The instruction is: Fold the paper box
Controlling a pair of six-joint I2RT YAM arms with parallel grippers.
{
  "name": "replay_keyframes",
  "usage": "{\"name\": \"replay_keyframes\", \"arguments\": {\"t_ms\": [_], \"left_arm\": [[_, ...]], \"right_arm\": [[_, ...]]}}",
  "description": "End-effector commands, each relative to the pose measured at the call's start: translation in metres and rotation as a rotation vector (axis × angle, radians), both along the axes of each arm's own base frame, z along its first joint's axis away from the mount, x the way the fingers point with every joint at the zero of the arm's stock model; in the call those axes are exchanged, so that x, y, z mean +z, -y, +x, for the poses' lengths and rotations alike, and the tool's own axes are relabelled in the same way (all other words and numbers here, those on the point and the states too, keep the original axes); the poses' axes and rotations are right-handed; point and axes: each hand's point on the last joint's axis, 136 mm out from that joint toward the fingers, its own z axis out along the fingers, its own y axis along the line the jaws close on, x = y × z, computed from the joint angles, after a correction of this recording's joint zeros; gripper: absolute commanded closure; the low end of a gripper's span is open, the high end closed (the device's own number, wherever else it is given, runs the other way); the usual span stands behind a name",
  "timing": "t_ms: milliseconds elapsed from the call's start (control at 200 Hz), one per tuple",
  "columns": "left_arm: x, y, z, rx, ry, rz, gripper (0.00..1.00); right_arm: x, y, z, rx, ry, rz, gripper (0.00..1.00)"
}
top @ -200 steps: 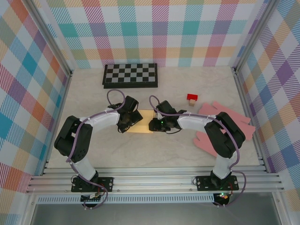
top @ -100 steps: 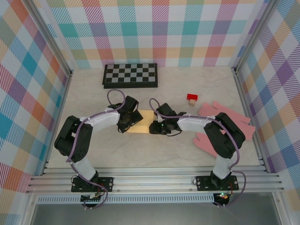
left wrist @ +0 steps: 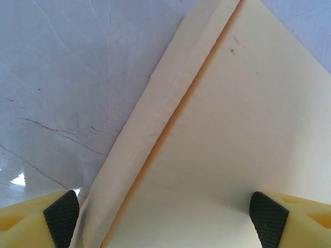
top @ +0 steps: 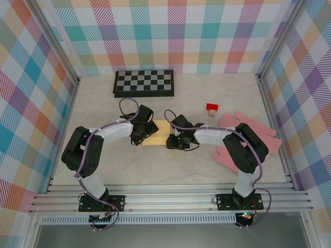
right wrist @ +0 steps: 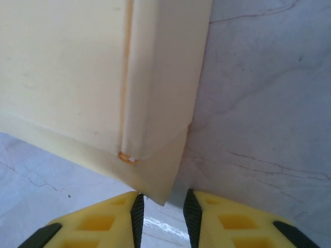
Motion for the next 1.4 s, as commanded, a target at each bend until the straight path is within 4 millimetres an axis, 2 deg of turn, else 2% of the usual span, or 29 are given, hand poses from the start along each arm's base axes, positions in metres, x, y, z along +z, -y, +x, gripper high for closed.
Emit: {"name": "replay_keyframes", "arguments": {"t_ms": [0, 85, 190, 265, 470, 600, 820, 960, 1060, 1165, 1305, 1395], "left_arm": [[-0.042, -0.032, -0.035, -0.002, -0.161, 0.149, 0.12], [-0.043, -0.033, -0.035, 0.0, -0.164, 0.15, 0.12], [-0.044, -0.032, -0.037, 0.0, -0.167, 0.146, 0.11], [-0.045, -0.032, -0.037, -0.001, -0.167, 0.144, 0.11], [-0.046, -0.03, -0.037, -0.007, -0.171, 0.137, 0.12], [-0.047, -0.029, -0.038, -0.013, -0.175, 0.131, 0.12], [-0.048, -0.027, -0.041, -0.029, -0.184, 0.122, 0.13], [-0.048, -0.027, -0.041, -0.045, -0.185, 0.126, 0.13], [-0.048, -0.027, -0.042, -0.056, -0.186, 0.125, 0.13], [-0.049, -0.024, -0.042, -0.068, -0.189, 0.112, 0.13], [-0.05, -0.017, -0.041, -0.077, -0.19, 0.084, 0.14], [-0.05, -0.011, -0.04, -0.084, -0.199, 0.069, 0.14]], "right_arm": [[-0.037, 0.057, -0.018, -0.115, -0.107, -0.205, 0.68], [-0.038, 0.059, -0.016, -0.152, -0.122, -0.161, 0.71], [-0.041, 0.054, -0.013, -0.186, -0.163, -0.071, 0.82], [-0.041, 0.05, -0.009, -0.214, -0.182, -0.016, 0.85], [-0.031, 0.024, 0.007, -0.253, -0.197, 0.11, 0.85], [-0.026, 0.022, 0.024, -0.363, -0.206, 0.14, 0.84], [-0.013, 0.007, 0.057, -0.547, -0.19, 0.365, 0.88], [0.0, 0.004, 0.074, -0.601, -0.156, 0.431, 0.9], [0.01, 0.004, 0.084, -0.628, -0.135, 0.467, 0.91], [0.012, 0.004, 0.088, -0.639, -0.136, 0.45, 0.91], [0.012, -0.008, 0.096, -0.603, -0.152, 0.455, 0.91], [0.011, -0.015, 0.094, -0.563, -0.181, 0.417, 0.91]]}}
